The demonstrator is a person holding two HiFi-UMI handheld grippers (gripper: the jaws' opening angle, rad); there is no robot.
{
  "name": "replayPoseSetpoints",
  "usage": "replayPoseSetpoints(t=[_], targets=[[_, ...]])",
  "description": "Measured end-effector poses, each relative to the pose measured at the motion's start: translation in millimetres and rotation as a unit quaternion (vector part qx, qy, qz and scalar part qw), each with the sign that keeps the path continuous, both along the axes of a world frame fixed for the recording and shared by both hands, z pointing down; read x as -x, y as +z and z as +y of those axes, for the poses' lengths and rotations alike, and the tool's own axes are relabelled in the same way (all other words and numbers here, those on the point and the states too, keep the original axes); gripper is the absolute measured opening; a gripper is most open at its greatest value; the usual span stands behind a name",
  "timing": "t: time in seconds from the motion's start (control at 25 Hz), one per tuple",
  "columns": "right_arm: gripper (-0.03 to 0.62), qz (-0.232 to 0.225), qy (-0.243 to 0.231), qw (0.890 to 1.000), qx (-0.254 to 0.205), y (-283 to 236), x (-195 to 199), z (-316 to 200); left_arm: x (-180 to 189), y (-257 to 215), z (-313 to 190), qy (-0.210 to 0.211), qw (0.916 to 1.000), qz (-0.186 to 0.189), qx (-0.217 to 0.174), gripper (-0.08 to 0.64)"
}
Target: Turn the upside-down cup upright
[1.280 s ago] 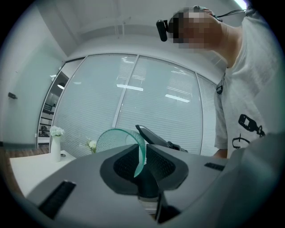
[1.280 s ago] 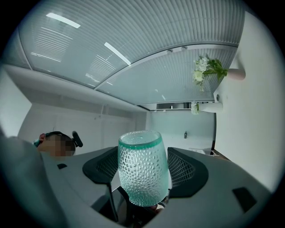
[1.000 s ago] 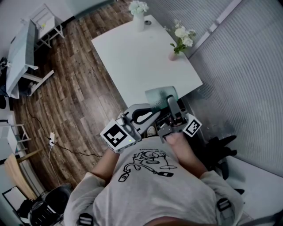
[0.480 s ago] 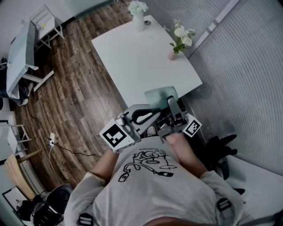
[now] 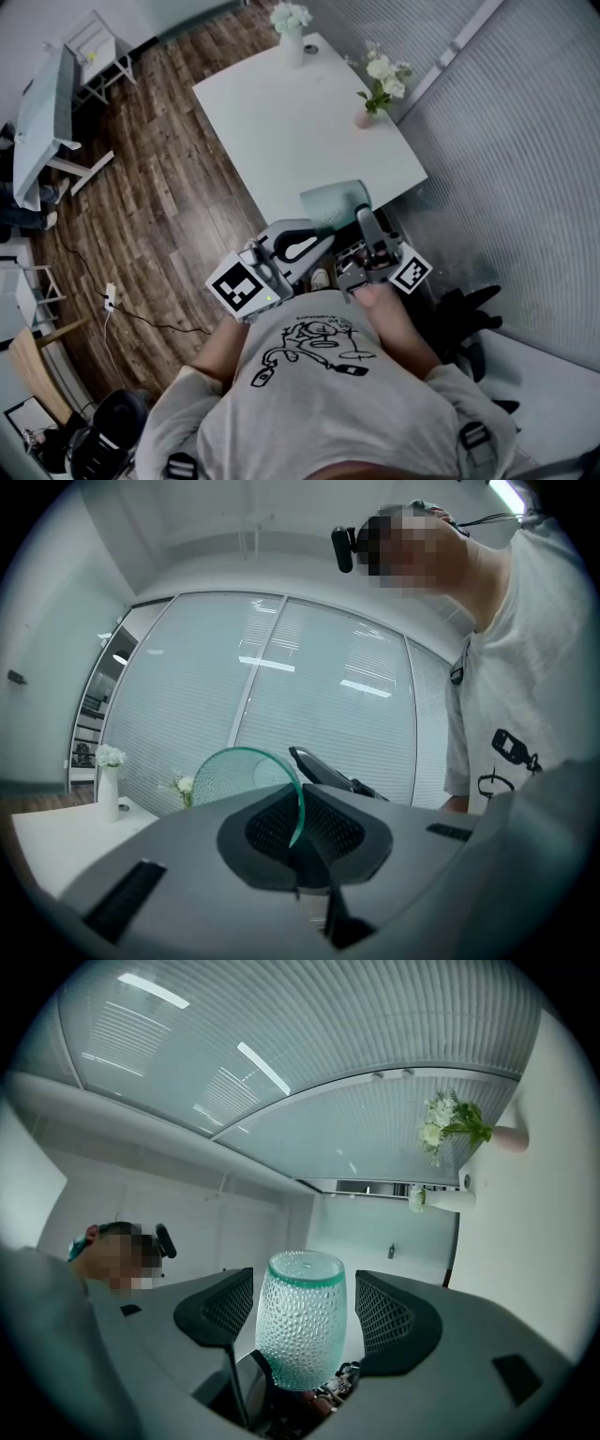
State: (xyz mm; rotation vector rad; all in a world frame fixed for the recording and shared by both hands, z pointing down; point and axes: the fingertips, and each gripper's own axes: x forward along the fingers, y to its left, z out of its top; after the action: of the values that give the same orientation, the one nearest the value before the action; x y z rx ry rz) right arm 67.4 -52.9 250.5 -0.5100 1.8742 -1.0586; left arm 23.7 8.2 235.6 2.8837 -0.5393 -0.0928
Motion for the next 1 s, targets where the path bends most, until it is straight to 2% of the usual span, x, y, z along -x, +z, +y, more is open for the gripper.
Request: replayPoseSetpoints(t=[0.28,0.48,0.64,0.88,1.0], targets=[[0.339,0.080,0.016,0.996,-0.022,-3,-2,2,10,1,-6,-0.010,0.9999,0.004,0.000,0.015],[0.339,0.166,0.029,0.984,-0.058,-9,0,7,19,1,-10,-0.021,0.9998,-0.001,0.001,0.015],[0.339,0.204,0.029,0.976,-0.075,-10,1,13,21,5,-9,-0.027,0.9996,-0.006,-0.001,0.014],[0.339,0.291,0.038,0.948,-0.123,-17,6,21,24,6,-5,-0.029,0.9995,-0.012,-0.004,0.014],[0.339,0.339,0.043,0.928,-0.150,-20,9,26,25,6,-3,-0.030,0.9995,-0.012,-0.005,0.014]])
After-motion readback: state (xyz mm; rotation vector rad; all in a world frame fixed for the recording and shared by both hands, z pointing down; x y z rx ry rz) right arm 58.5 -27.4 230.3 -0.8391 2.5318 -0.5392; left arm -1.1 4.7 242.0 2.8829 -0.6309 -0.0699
